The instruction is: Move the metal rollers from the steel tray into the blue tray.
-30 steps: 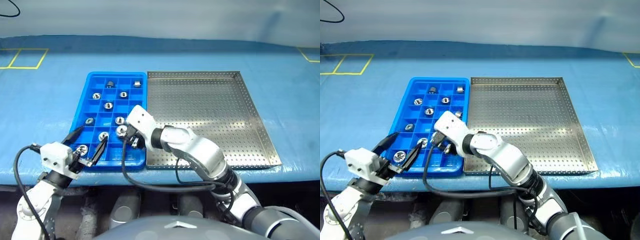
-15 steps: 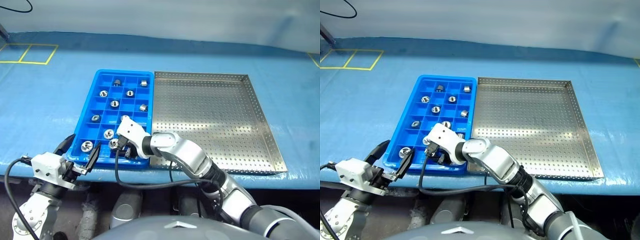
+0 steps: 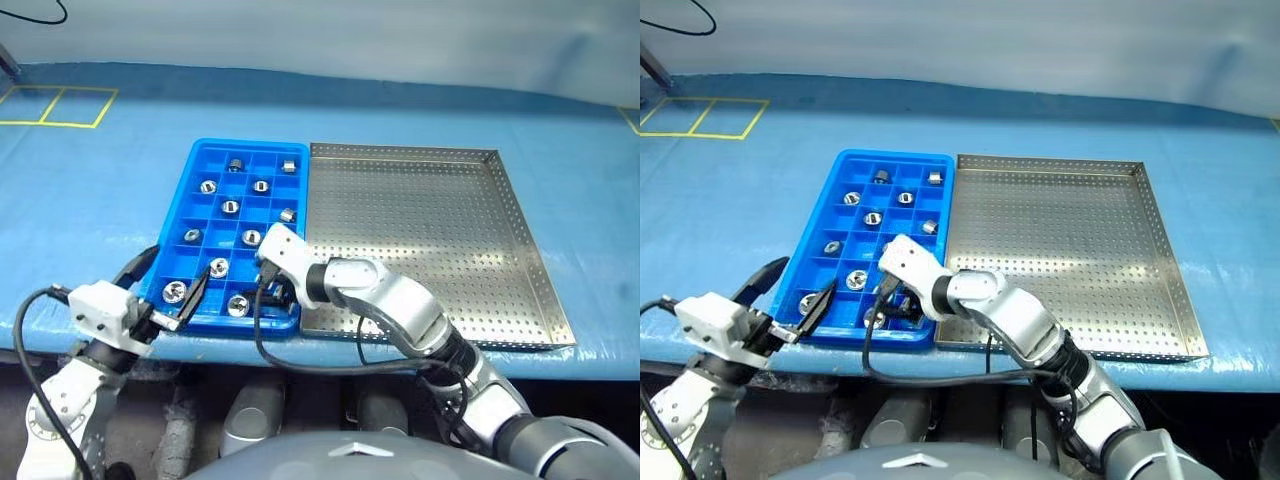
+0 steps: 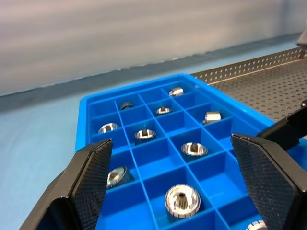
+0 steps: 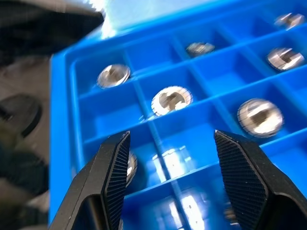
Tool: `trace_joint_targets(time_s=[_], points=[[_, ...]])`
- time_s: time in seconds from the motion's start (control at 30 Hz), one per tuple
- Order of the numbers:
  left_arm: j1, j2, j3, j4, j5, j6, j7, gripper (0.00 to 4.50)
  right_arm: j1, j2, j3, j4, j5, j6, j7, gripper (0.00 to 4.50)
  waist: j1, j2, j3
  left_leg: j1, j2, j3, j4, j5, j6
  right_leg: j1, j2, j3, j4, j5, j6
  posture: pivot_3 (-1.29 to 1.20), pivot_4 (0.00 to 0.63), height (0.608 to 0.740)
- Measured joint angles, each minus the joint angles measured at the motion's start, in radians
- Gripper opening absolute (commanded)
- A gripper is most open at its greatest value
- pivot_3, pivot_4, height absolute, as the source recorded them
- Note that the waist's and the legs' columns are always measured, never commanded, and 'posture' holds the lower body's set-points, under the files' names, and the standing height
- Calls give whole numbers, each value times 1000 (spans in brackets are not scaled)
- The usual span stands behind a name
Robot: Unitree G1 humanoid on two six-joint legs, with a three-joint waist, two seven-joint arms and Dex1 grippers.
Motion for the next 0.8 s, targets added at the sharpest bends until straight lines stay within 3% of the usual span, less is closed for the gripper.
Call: trace_joint_targets(time_s=[0.23, 0.43, 0.63, 0.8], points=[[-197, 39, -82, 70, 8, 49, -20, 4334, 224, -94, -180, -161, -64, -226, -86, 2965, -24, -1, 0, 0, -1, 1, -1, 0, 0, 2, -1, 1, 0, 2, 1, 67, 150, 740], [-334, 39, -188, 144, 30, 65, -33, 4334, 453, -186, -230, -243, -120, -362, -108, 2965, -78, 0, -1, 0, 0, 2, -1, 0, 0, 2, -2, 2, 0, 1, 1, -19, 150, 740], [-365, 39, -257, 192, 50, 70, -54, 4334, 635, -222, -259, -289, -158, -417, -129, 2965, -118, -1, 0, 2, 1, 3, 0, 0, 0, 3, -4, 3, 1, 1, 2, -47, 150, 740], [-362, 40, -263, 193, 50, 78, -65, 4334, 734, -171, -285, -313, -167, -440, -182, 2965, -123, -1, 0, 2, 1, 3, 1, 0, 0, 3, -4, 4, 1, 1, 1, -48, 150, 740]])
